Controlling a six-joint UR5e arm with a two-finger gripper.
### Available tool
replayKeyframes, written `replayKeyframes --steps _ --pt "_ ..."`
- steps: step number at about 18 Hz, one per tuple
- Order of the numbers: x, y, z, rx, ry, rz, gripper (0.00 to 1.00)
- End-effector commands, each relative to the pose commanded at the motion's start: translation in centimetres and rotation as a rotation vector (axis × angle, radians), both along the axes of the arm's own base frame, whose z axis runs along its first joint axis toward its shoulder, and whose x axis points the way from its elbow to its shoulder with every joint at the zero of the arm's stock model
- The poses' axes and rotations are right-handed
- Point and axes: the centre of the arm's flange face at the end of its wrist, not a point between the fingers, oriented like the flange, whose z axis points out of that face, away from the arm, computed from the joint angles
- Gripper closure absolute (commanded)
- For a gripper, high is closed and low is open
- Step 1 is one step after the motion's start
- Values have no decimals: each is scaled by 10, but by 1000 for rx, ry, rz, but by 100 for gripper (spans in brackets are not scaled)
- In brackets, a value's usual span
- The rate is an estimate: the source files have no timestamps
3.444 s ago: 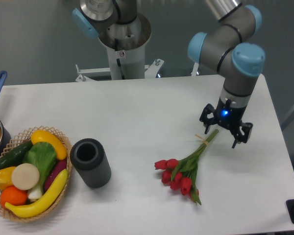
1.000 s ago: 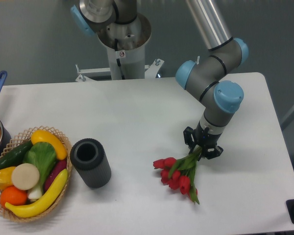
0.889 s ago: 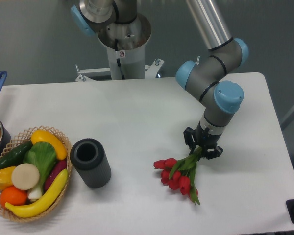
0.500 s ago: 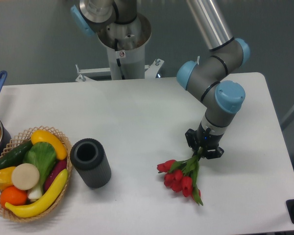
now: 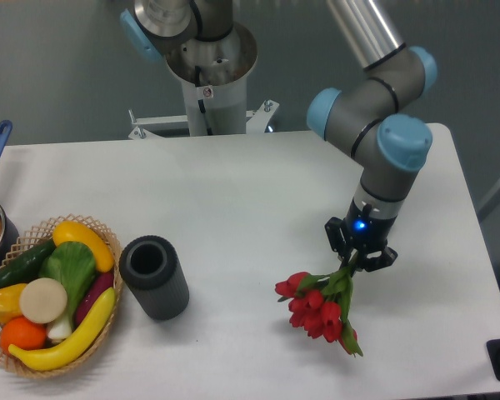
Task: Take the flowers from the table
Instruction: 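Lift the gripped red tulips up off the table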
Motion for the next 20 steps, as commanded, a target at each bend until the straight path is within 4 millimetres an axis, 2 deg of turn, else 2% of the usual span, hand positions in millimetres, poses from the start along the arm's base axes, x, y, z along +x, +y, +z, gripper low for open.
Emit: replayKeyframes --steps 2,6,8,11,15,20 --pt "1 7 30 88 -13 24 76" --pt "2 17 66 244 -84 52 76" --pt "1 11 83 309 -100 54 76" --pt "3 11 95 391 -141 41 76" --pt "-4 -6 108 439 -155 72 76" --pt "-17 -27 143 606 -190 52 76"
